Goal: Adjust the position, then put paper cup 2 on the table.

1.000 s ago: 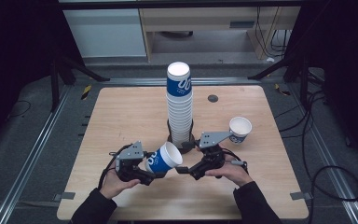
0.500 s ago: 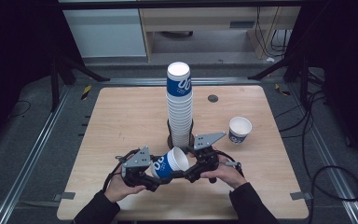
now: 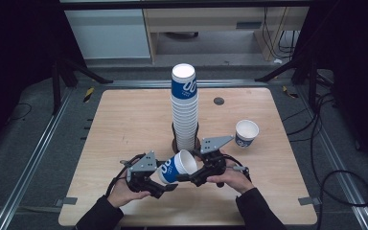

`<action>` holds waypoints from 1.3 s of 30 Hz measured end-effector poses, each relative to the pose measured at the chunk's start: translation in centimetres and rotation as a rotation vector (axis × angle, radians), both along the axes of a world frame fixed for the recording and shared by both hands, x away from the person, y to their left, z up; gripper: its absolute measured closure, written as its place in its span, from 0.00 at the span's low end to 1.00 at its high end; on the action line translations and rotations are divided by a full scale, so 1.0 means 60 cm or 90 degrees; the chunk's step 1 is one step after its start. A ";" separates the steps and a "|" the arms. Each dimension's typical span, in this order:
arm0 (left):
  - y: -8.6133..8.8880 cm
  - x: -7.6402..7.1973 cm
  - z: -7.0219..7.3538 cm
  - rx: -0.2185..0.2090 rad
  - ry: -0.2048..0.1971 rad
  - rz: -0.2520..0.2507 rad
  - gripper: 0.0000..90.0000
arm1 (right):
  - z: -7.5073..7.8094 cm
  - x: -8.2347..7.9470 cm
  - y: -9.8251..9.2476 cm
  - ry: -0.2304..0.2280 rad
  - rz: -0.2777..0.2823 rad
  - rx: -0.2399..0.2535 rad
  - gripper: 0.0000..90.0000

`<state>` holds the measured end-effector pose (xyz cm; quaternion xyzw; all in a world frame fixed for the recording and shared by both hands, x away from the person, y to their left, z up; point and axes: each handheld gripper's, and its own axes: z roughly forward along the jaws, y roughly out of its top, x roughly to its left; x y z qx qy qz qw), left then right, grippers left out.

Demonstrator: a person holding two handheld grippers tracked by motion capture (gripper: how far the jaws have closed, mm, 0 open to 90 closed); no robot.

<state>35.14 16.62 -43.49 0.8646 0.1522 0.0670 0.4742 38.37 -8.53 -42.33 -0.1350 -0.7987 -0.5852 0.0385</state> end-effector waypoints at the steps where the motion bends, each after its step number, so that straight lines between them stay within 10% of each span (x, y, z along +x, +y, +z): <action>1: 0.002 0.002 -0.002 0.002 0.003 0.003 0.21 | 0.003 0.000 -0.004 -0.004 -0.009 -0.001 0.17; 16: 0.059 0.036 -0.018 0.013 0.027 0.160 0.17 | 0.019 0.008 -0.062 -0.055 -0.134 -0.045 0.17; 39: 0.102 0.054 -0.020 -0.005 0.036 0.269 0.17 | 0.026 0.015 -0.111 -0.058 -0.314 -0.177 0.17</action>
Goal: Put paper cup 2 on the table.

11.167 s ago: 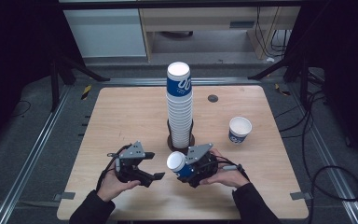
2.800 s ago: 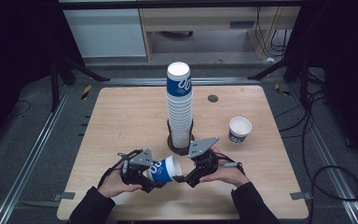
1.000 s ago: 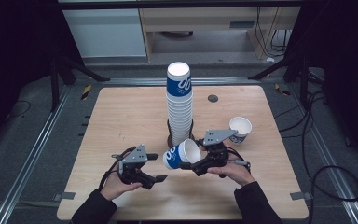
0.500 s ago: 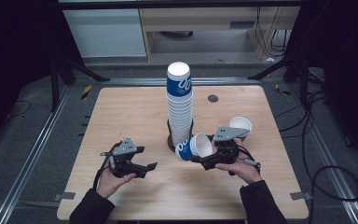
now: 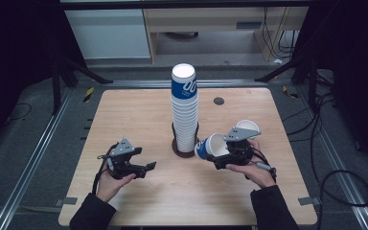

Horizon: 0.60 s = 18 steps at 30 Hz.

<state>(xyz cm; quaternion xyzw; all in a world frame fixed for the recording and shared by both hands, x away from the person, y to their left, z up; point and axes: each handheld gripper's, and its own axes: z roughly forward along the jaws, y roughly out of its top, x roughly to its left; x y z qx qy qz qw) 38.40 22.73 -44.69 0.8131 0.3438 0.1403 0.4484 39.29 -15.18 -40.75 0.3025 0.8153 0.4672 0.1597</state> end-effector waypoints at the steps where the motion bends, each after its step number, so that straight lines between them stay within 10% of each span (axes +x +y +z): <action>1: 0.001 0.000 0.000 0.000 -0.001 0.003 0.17 | 0.002 0.000 -0.002 0.000 -0.005 -0.002 0.17; 18: 0.016 0.009 -0.005 -0.002 0.008 0.033 0.17 | 0.017 -0.001 -0.048 0.036 -0.083 -0.104 0.17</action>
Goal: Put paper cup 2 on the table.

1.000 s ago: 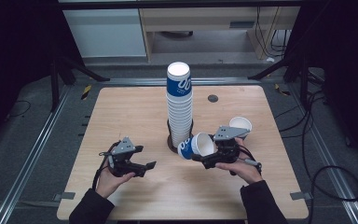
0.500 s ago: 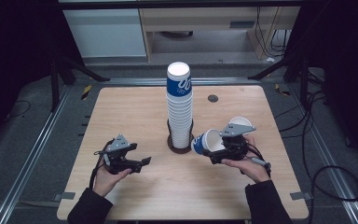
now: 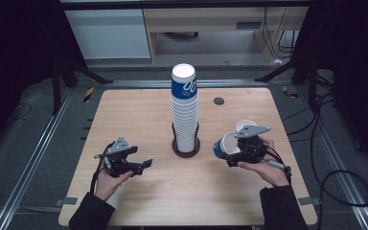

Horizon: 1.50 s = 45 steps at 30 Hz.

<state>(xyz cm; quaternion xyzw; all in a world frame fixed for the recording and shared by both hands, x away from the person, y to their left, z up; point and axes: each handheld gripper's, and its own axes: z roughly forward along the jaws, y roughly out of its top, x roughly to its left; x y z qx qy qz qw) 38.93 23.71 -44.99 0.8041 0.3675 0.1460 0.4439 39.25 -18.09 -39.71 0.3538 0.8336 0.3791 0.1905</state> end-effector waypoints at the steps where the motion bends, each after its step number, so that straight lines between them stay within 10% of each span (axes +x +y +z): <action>1: 0.001 0.000 0.000 0.001 0.000 -0.001 0.17 | 0.000 0.000 -0.001 0.003 -0.004 -0.004 0.17; 21: 0.003 0.003 -0.004 0.007 0.009 -0.002 0.17 | -0.026 0.042 0.011 0.111 -0.052 -0.178 0.17; 45: 0.003 0.004 -0.008 0.011 0.013 -0.006 0.17 | -0.066 0.069 0.019 0.177 -0.025 -0.221 0.15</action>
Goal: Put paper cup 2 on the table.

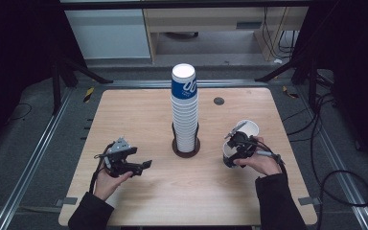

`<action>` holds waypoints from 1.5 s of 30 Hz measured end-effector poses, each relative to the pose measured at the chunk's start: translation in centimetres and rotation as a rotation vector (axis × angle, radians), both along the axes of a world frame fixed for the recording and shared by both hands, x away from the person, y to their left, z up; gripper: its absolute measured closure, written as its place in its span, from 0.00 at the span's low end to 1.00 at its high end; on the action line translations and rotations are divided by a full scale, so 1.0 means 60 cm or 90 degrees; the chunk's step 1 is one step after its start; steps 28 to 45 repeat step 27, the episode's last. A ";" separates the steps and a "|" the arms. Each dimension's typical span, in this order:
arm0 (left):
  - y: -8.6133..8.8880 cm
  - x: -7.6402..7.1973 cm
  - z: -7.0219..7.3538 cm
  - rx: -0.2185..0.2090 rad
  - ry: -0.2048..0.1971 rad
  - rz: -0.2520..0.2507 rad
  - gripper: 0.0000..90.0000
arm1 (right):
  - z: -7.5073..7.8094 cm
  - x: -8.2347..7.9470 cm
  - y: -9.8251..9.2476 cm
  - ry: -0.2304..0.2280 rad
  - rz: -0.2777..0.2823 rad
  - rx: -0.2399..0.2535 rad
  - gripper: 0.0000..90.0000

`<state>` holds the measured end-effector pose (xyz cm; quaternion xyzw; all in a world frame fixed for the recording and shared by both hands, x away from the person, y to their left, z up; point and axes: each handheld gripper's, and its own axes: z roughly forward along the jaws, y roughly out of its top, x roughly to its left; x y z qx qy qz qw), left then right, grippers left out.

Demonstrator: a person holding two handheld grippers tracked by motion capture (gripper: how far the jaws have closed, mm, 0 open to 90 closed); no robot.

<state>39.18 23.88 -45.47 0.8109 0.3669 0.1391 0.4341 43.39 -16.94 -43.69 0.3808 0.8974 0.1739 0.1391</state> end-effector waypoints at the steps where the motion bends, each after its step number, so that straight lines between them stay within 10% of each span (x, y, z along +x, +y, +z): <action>1: 0.000 0.000 0.000 0.000 0.000 0.000 0.17 | 0.000 0.000 0.000 -0.004 0.003 0.003 0.15; 25: 0.008 0.001 0.000 0.001 0.000 0.009 0.16 | 0.023 -0.073 -0.044 -0.110 -0.012 0.087 0.04; 45: 0.009 0.002 -0.002 0.003 0.000 0.011 0.16 | 0.021 -0.078 -0.050 -0.108 -0.018 0.089 0.03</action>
